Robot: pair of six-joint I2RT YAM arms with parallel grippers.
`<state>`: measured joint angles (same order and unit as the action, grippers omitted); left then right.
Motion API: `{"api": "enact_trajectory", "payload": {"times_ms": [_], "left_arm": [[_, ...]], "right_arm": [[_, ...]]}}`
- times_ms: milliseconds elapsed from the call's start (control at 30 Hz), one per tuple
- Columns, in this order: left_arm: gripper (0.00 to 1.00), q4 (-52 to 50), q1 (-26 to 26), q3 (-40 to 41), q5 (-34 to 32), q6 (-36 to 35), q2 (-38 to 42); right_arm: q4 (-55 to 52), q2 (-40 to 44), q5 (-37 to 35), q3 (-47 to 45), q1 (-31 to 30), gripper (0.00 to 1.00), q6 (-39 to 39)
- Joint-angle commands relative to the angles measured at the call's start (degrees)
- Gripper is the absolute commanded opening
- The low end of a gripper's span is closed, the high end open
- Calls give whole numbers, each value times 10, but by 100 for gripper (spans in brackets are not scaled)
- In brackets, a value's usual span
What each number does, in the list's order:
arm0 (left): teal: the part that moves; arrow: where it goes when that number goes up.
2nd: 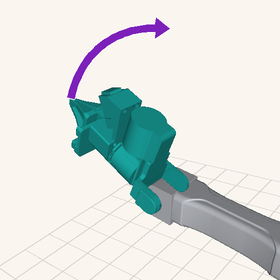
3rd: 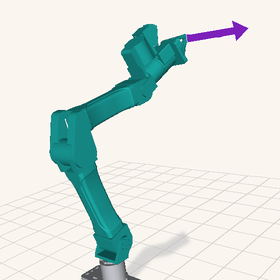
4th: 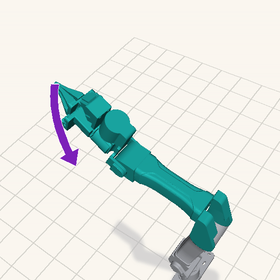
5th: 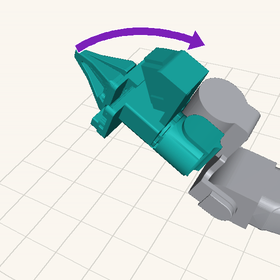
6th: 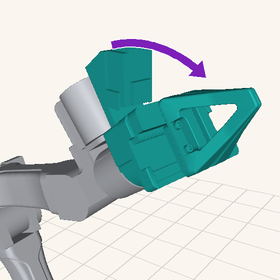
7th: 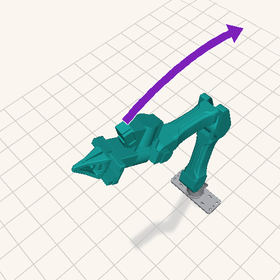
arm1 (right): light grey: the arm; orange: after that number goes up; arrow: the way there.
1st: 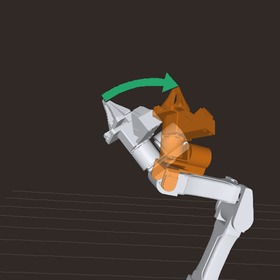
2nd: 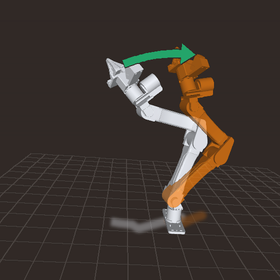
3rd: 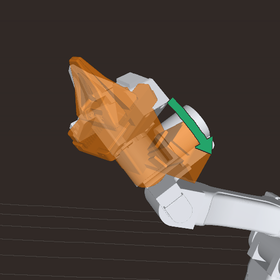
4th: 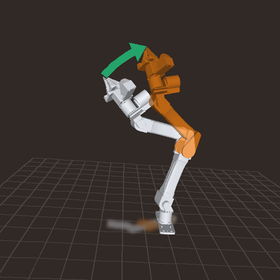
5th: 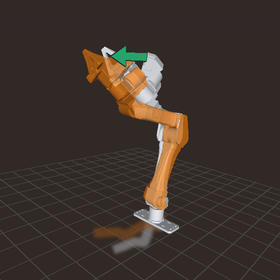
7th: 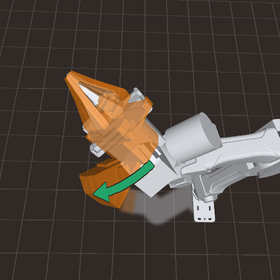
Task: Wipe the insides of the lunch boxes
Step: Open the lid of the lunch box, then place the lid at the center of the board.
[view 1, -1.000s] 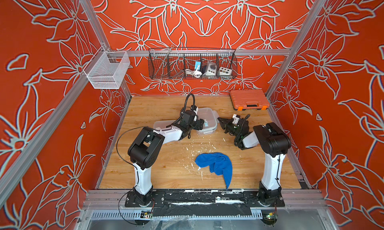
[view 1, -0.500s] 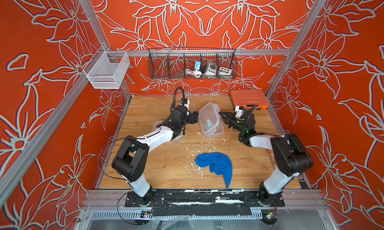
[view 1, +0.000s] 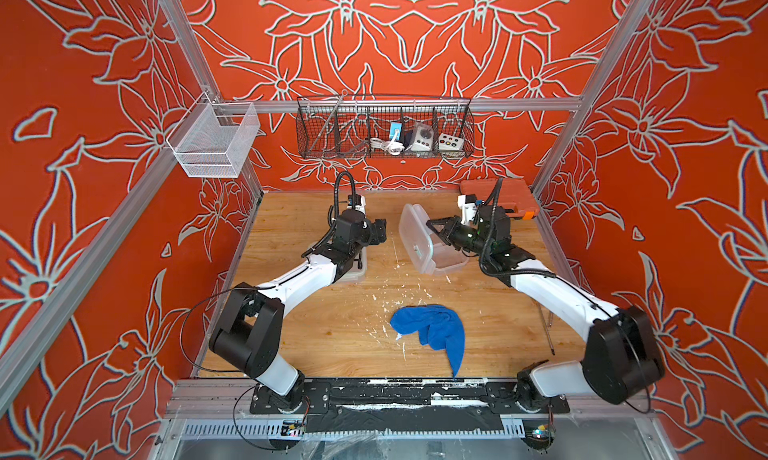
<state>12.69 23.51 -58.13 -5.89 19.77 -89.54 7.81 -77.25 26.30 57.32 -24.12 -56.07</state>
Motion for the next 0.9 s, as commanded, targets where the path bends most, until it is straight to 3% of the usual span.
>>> {"api": "enact_trajectory", "payload": {"times_ms": [0, 133, 267, 433, 567, 867], "left_arm": [[82, -1, -4, 4, 12, 9, 11], [82, 0, -4, 7, 37, 12, 7], [82, -6, -3, 3, 66, 17, -5], [81, -8, 0, 8, 99, 23, -11], [81, -8, 4, 10, 118, 26, -15], [81, -15, 9, 14, 122, 23, -25]], "right_arm": [[-168, 84, -79, 52, 16, 0, 159], [-316, 142, -140, 72, 82, 0, 282], [-416, 150, -257, 91, 116, 0, 400], [-427, 134, -391, 83, 129, 0, 488], [-402, 100, -444, 58, 133, 0, 533], [-340, 20, -446, -20, 134, 0, 514]]}}
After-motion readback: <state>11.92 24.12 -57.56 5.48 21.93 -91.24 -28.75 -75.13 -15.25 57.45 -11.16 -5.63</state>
